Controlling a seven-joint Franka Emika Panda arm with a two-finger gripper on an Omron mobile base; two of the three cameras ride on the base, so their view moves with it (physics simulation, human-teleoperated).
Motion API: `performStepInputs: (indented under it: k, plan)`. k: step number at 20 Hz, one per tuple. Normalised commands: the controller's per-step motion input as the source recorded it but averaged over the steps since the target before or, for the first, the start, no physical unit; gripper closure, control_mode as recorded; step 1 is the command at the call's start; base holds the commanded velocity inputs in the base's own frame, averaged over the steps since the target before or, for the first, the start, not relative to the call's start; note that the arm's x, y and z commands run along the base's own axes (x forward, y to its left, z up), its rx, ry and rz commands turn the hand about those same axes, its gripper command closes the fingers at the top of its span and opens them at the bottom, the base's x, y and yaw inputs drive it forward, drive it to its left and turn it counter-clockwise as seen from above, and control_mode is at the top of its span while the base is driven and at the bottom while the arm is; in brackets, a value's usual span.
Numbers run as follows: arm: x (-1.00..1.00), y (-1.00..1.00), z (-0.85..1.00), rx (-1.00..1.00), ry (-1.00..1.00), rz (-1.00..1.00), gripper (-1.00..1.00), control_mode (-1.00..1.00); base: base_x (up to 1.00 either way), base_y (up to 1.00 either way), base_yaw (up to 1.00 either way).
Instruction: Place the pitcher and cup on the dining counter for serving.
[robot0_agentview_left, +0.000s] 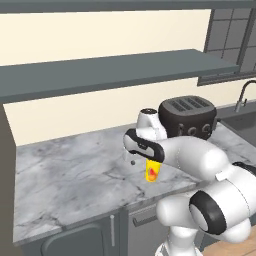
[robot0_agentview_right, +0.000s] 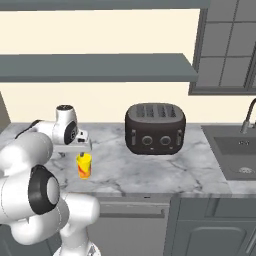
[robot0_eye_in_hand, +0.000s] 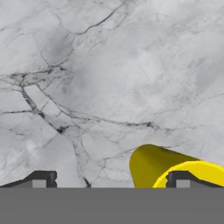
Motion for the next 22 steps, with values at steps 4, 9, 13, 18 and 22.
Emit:
performStepInputs:
  k: [4,9,13,18,22]
  plan:
    - [0.0,-0.03,0.0,0.0,0.0,0.0,-1.0,-1.0,0.0,0.0,0.0]
    - [0.0,-0.11,0.0,0.0,0.0,0.0,-1.0,-1.0,0.0,0.0,0.0]
    - [0.0,-0.11,0.0,0.0,0.0,0.0,-1.0,-1.0,0.0,0.0,0.0]
    - [0.0,0.0,0.0,0.0,-0.01,0.0,-1.0,-1.0,0.0,0.0,0.0]
    - [0.0,0.05,0.34,-0.02,-0.11,0.0,-1.0,-1.0,0.0,0.0,0.0]
